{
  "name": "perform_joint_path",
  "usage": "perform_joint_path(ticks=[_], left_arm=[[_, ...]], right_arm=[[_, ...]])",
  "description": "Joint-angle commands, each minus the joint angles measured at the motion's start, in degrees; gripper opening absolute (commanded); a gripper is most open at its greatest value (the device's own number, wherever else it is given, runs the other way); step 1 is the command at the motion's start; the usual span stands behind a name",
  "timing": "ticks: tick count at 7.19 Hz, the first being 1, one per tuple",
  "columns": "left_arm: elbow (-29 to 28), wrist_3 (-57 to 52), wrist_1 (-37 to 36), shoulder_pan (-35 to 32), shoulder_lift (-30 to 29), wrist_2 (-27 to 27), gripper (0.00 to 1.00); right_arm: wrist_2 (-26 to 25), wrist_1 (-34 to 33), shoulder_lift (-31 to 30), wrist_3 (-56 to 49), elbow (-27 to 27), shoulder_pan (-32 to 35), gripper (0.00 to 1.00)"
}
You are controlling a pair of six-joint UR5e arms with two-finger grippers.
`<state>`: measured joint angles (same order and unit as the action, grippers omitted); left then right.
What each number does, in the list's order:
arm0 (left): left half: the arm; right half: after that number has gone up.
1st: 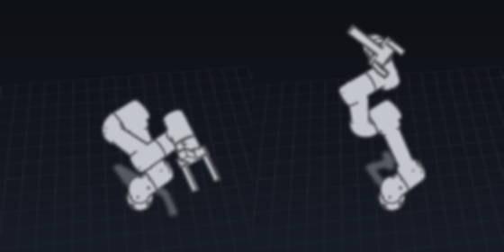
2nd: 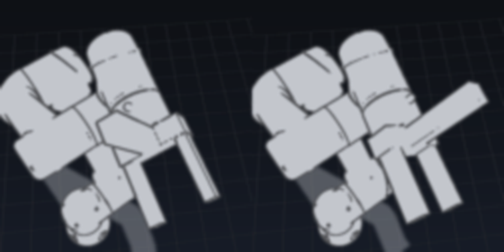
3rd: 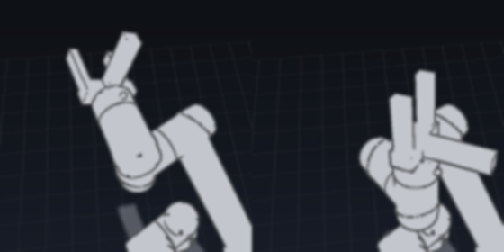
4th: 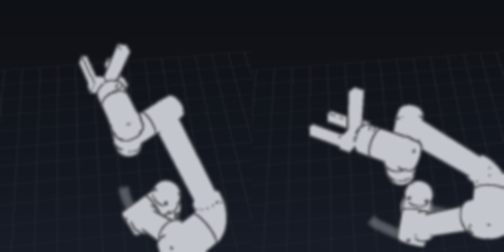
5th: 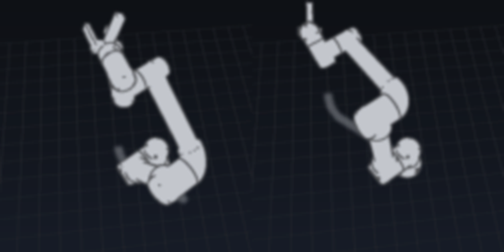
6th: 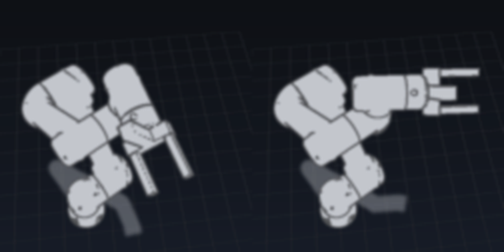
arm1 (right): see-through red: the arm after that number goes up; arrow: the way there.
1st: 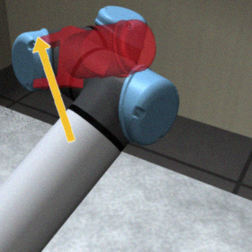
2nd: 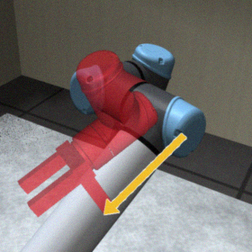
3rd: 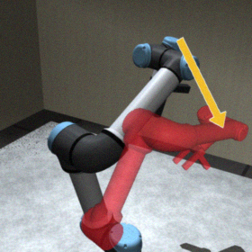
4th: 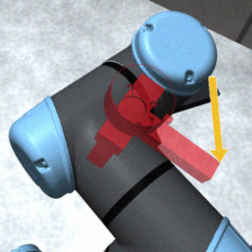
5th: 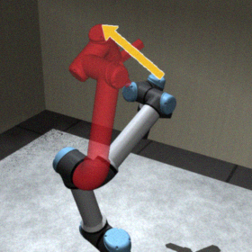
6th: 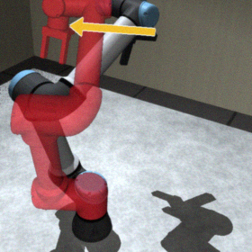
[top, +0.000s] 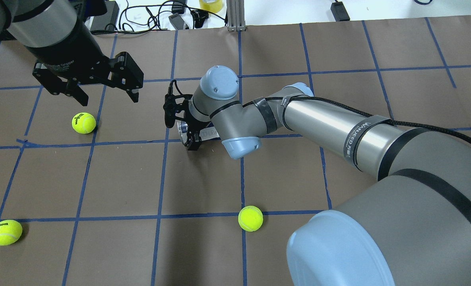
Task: Lift up tennis ball bucket
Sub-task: 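Lay the can on its side, open the right gripper, withdraw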
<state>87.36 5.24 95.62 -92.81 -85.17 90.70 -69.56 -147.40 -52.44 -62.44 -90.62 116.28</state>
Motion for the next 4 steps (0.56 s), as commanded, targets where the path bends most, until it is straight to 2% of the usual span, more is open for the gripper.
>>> perform_joint_path(ticks=[1,4], left_arm=[[0.0,-0.06,0.0,0.0,0.0,0.0,1.0],[0.09,0.2,-0.17,-0.09,-0.09,-0.26,1.0]], right_arm=[[0.91,0.79,-2.57,6.17,-0.34,-4.71,1.0],[0.65,1.41,-4.85,8.38,-0.35,-11.41,1.0]])
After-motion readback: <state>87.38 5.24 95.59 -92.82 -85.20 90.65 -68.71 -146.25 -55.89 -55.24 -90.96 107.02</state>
